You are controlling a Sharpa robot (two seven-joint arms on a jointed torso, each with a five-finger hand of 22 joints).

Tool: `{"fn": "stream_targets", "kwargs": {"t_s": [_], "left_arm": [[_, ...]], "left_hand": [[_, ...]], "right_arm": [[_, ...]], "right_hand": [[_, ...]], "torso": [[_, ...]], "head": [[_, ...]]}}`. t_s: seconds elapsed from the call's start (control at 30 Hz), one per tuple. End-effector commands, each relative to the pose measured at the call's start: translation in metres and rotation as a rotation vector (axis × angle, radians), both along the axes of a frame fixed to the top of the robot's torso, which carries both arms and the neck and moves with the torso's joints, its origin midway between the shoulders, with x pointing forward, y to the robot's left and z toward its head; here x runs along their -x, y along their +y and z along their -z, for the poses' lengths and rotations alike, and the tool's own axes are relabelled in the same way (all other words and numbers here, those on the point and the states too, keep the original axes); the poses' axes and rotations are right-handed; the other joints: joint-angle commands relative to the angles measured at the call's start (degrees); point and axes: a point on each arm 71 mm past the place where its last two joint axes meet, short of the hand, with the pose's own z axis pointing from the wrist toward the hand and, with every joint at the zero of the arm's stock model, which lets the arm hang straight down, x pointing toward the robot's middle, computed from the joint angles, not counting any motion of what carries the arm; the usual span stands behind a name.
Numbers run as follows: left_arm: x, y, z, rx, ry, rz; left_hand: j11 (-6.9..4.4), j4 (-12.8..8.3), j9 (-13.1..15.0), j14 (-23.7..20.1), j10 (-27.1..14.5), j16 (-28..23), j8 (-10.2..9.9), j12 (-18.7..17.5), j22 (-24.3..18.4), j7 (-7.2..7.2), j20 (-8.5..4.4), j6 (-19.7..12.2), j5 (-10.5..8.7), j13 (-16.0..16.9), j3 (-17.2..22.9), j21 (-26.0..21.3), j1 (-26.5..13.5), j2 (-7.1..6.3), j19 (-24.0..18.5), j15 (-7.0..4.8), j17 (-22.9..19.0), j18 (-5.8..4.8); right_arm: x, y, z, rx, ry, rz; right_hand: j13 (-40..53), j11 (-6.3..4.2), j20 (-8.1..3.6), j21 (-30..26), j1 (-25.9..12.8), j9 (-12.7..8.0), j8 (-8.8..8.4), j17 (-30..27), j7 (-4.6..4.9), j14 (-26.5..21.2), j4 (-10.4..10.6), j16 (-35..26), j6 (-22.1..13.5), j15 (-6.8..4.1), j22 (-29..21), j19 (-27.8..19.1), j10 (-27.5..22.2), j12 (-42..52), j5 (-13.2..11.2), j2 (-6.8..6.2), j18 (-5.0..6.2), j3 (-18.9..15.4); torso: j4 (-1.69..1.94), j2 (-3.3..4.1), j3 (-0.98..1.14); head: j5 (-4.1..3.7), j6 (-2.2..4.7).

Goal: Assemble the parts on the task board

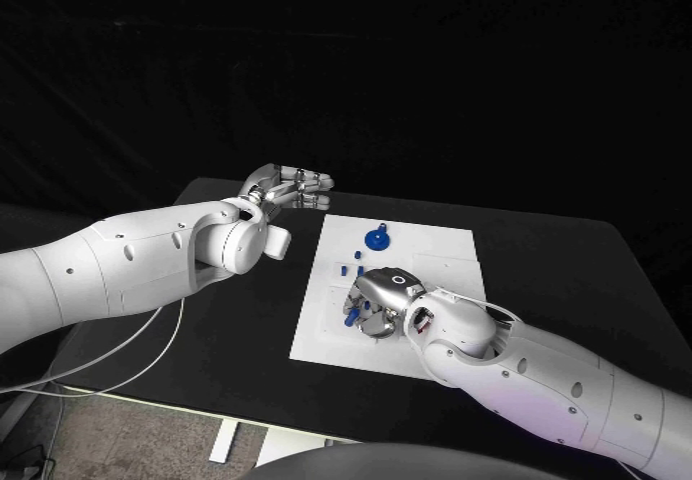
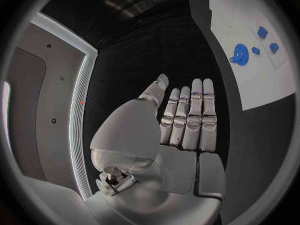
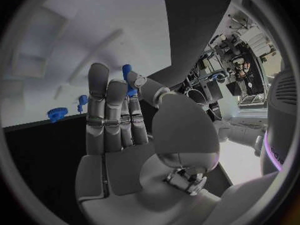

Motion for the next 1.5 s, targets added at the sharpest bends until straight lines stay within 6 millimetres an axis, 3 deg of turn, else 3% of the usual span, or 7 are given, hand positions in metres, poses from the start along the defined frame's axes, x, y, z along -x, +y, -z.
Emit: {"fn": "stream_targets", "kwargs": {"t_s": [0.03,0.53,1.5], "left_arm": [[0.0003,-0.0017,-0.0002,0.012,-0.001,0.011],[0.0002,-0.0015,0.0,0.012,0.001,0.012],[-0.0011,-0.0006,0.0018,0.01,0.009,0.01]], "left_hand": [[0.09,0.24,0.08,-0.05,-0.49,-0.14,0.05,-0.14,-0.05,-0.05,0.33,-0.27,-0.13,0.04,-0.14,0.34,-0.08,0.28,0.2,0.26,0.08,0.36],[0.11,0.18,0.08,-0.13,-0.57,-0.15,0.05,-0.14,-0.46,-0.05,0.35,-0.23,-0.12,0.04,-0.19,0.44,-0.07,0.31,0.18,0.29,0.08,0.36],[0.13,0.21,0.08,-0.17,-0.61,-0.14,0.05,-0.13,-0.78,-0.06,0.38,-0.23,-0.15,0.04,-0.28,0.55,-0.15,0.34,0.18,0.32,0.09,0.36]], "right_arm": [[0.0018,0.0015,-0.0003,0.023,-0.009,-0.009],[0.0044,0.0017,-0.0011,0.053,-0.005,-0.019],[0.0012,-0.0001,-0.001,0.076,-0.034,0.006]], "right_hand": [[0.08,-1.26,-0.5,-0.44,-0.36,0.09,0.35,0.06,0.03,0.15,0.03,-0.08,0.29,-0.46,0.22,1.34,1.57,0.38,-0.08,0.42,0.76,0.35],[0.08,-1.26,-0.51,-0.55,-0.33,0.09,0.35,0.06,0.02,0.15,-0.02,-0.09,0.33,-0.46,0.46,1.37,1.61,0.37,-0.18,0.4,0.75,0.47],[0.08,-1.29,-0.53,-1.0,-0.37,0.09,0.34,0.1,0.0,0.19,-0.05,-0.06,0.42,-0.48,1.23,1.53,1.69,0.37,-0.74,0.34,0.75,0.71]], "torso": [[-0.02,-0.04,0.05],[-0.03,-0.02,0.06],[-0.02,0.0,-0.01]], "head": [[0.15,-0.14],[0.29,-0.43],[0.21,-0.36]]}}
